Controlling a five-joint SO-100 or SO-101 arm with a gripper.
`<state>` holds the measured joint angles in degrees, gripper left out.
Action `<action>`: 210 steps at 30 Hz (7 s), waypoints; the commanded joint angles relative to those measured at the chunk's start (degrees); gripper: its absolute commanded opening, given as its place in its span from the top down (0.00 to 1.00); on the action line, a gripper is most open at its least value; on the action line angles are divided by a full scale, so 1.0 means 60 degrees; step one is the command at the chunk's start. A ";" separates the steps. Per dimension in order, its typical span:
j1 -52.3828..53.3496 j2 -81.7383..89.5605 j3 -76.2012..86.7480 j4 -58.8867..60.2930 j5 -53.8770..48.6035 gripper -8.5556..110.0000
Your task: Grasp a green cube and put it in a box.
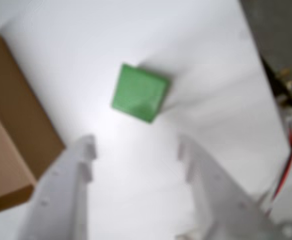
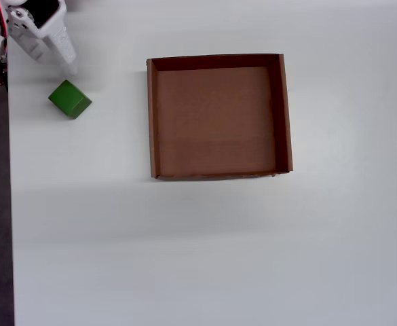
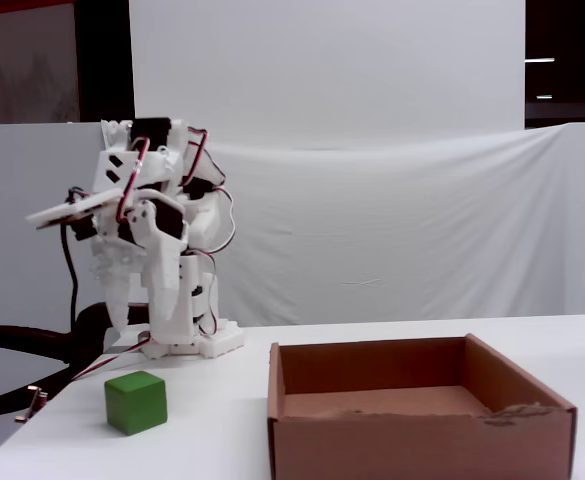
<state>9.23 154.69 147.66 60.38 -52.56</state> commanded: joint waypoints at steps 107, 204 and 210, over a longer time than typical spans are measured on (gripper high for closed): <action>0.0015 -0.6841 -0.1714 -0.2827 0.0645 0.72; -0.7734 -1.0020 -0.5083 -0.2666 0.1816 0.79; -0.7764 -1.0254 -0.5083 -0.2798 0.1831 0.79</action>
<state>-36.83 92.90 117.69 44.30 -41.75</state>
